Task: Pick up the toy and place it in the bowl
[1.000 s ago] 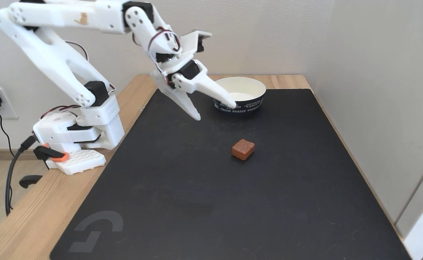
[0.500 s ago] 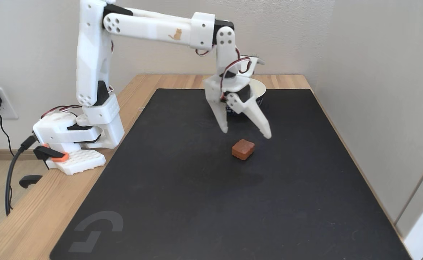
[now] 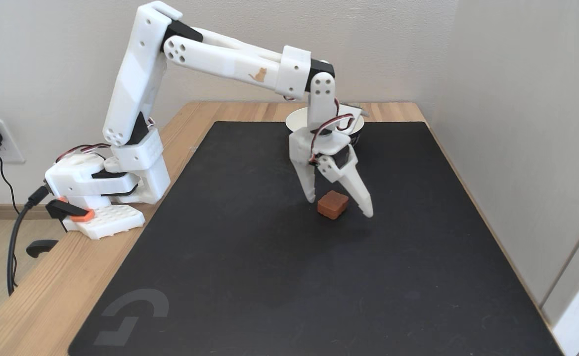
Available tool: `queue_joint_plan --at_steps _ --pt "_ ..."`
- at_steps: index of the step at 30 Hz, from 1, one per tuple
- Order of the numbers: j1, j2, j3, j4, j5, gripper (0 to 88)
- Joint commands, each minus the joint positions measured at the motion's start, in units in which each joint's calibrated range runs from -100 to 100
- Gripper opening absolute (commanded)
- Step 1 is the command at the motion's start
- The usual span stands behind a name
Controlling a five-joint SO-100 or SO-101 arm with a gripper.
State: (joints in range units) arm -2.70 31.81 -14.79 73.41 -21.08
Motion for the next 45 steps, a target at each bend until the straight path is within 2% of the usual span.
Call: queue_joint_plan --at_steps 1,5,6,8,19,25,30,33,35,38,39,45 --pt "0.15 2.42 -1.39 -3.21 -0.27 41.0" --pt "0.82 2.58 -1.39 -2.96 -0.27 23.0" --pt "1.24 2.67 -1.39 -3.13 -0.21 11.6" --pt "1.74 2.67 -1.39 -2.87 -0.21 1.9" --pt "1.24 1.42 -3.92 -6.18 -0.21 2.2" --pt "-4.61 -7.0 -20.14 -6.77 0.2 2.2" --pt "-13.4 -18.59 -19.42 -11.43 -0.16 2.2" --pt "-17.75 -22.84 -13.83 -11.59 -0.21 2.2" --pt "-22.85 -27.76 -4.19 -14.64 -0.27 2.2" --pt "-27.7 -31.85 9.51 -25.57 -1.88 2.2" --pt "-30.04 -33.6 19.34 -33.44 -4.23 2.2" --pt "-33.31 -34.77 40.25 -49.87 -7.83 2.2"
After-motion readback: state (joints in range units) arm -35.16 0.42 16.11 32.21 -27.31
